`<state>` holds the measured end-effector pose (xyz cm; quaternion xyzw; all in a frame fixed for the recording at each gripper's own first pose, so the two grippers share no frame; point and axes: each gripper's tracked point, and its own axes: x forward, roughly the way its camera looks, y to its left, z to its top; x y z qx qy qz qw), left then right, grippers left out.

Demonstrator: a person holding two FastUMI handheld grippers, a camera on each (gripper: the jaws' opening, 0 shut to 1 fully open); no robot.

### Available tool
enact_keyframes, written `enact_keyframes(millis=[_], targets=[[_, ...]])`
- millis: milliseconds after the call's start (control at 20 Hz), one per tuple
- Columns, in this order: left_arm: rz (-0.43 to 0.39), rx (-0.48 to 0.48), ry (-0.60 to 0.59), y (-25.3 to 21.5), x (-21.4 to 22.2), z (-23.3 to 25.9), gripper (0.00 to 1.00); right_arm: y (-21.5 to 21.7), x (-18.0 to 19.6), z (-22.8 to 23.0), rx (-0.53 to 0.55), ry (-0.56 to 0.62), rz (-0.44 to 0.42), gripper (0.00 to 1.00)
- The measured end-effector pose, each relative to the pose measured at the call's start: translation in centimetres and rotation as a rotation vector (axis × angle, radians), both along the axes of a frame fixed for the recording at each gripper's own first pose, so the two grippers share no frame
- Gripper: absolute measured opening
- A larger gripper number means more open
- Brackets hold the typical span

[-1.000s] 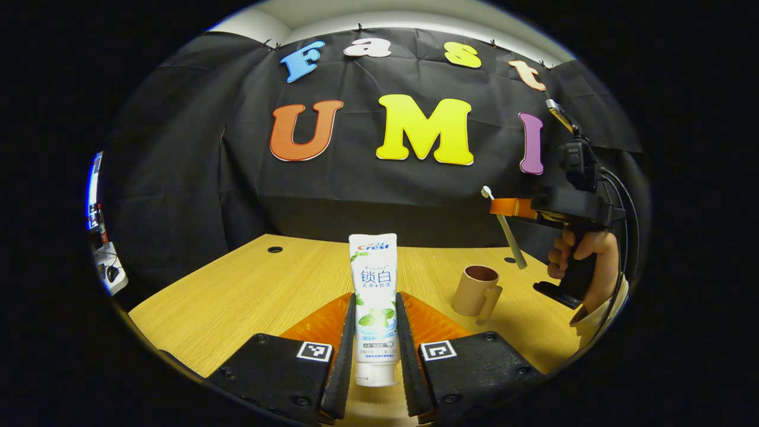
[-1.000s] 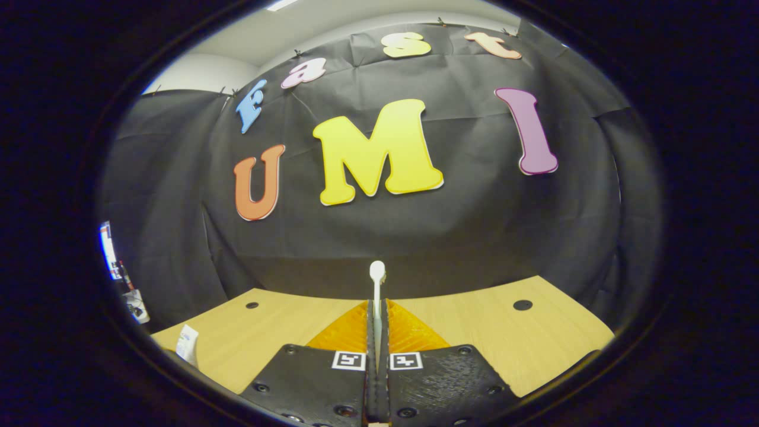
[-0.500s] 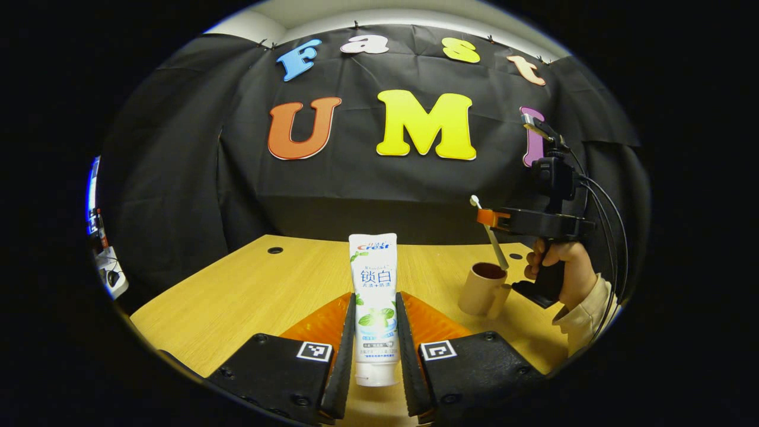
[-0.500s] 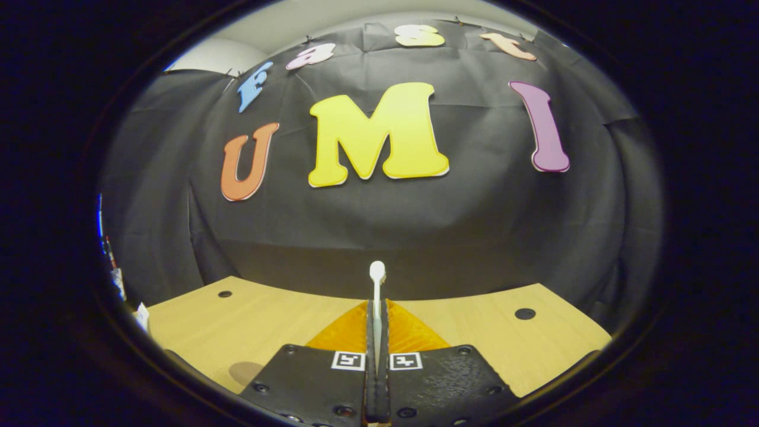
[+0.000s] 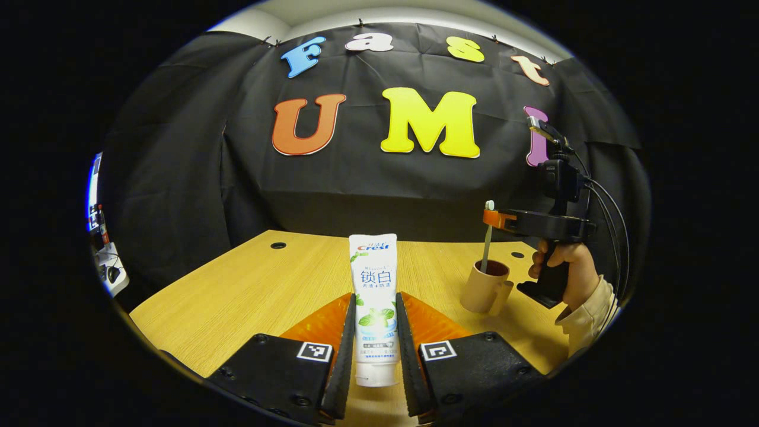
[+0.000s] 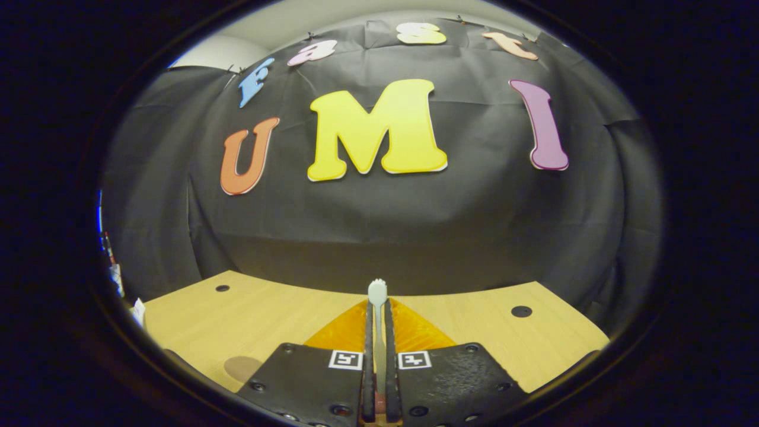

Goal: Put the toothbrush and toothpaste on the desktop into the cup, then pick up the cup and place it on the coaster on the desktop.

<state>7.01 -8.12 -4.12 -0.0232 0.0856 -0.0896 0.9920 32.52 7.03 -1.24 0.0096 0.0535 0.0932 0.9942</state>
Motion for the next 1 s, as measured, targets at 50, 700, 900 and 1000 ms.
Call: enact_keyframes(millis=[50, 700, 900, 1000], targets=[[-0.005, -0.001, -0.002, -0.3, -0.1, 0.2, 0.40, -0.3, -0.3, -0.2, 0.002, 0.008, -0.003, 0.08], [-0.048, -0.016, -0.047, -8.4, 3.5, 1.9, 0.40, -9.8, -8.4, -2.4, 0.010, -0.033, -0.111, 0.98], [-0.069, -0.017, -0.093, -12.3, 6.0, 3.2, 0.40, -13.4, -10.5, -5.0, -0.014, -0.012, -0.150, 0.96], [-0.083, -0.018, -0.125, -14.2, 7.5, 4.1, 0.40, -14.5, -10.8, -6.2, -0.009, -0.009, -0.159, 0.94]])
